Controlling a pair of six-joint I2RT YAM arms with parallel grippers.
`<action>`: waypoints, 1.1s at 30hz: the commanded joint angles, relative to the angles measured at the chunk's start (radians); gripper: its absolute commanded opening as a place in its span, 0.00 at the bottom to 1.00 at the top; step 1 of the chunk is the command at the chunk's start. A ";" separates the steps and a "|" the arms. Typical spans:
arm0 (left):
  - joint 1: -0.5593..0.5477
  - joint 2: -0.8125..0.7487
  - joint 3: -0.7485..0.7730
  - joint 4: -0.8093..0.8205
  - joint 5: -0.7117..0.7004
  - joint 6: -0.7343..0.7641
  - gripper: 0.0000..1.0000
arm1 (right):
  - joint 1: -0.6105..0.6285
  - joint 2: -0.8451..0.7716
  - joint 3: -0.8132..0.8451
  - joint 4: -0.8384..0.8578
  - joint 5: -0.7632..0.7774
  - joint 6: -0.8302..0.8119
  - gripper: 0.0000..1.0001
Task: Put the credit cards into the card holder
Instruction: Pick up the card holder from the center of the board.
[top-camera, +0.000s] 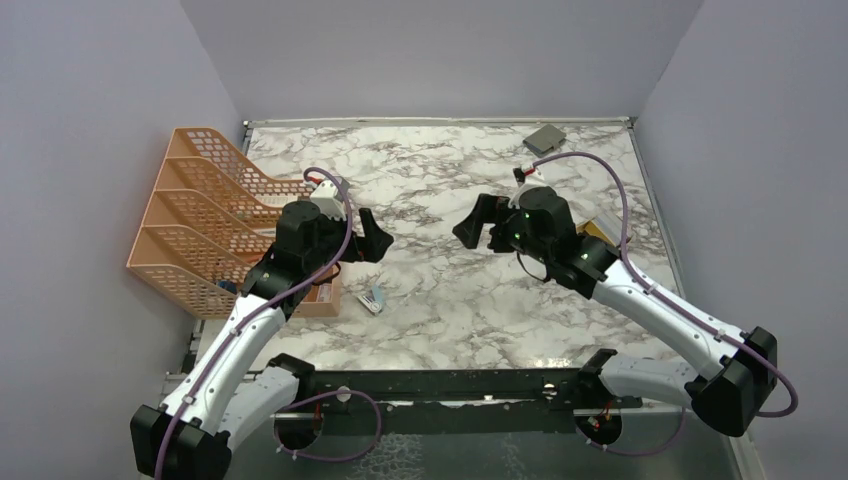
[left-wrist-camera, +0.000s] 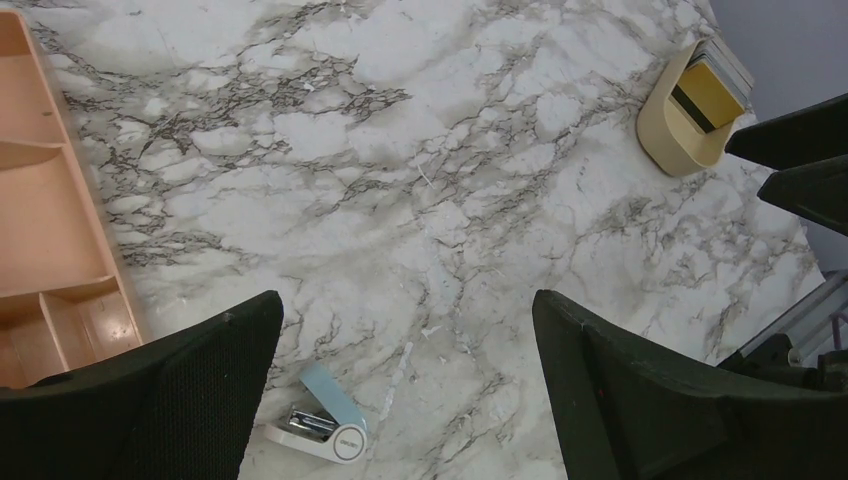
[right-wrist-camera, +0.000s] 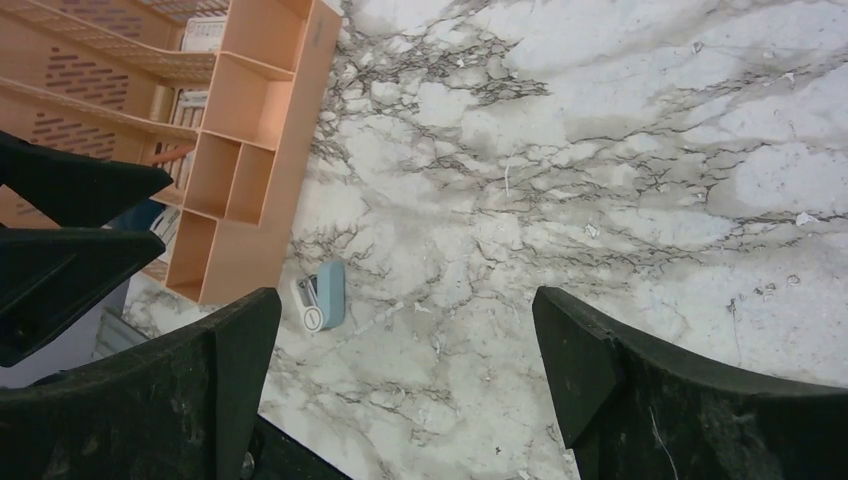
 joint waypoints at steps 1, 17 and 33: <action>0.007 -0.001 -0.005 0.032 -0.022 0.019 0.99 | -0.009 0.001 -0.019 0.003 0.052 0.018 1.00; 0.007 -0.055 -0.014 -0.004 -0.199 -0.028 0.99 | -0.101 0.287 0.148 0.136 0.187 -0.071 0.99; 0.008 -0.074 -0.016 -0.008 -0.181 -0.017 0.98 | -0.565 0.822 0.527 0.198 -0.078 0.121 0.51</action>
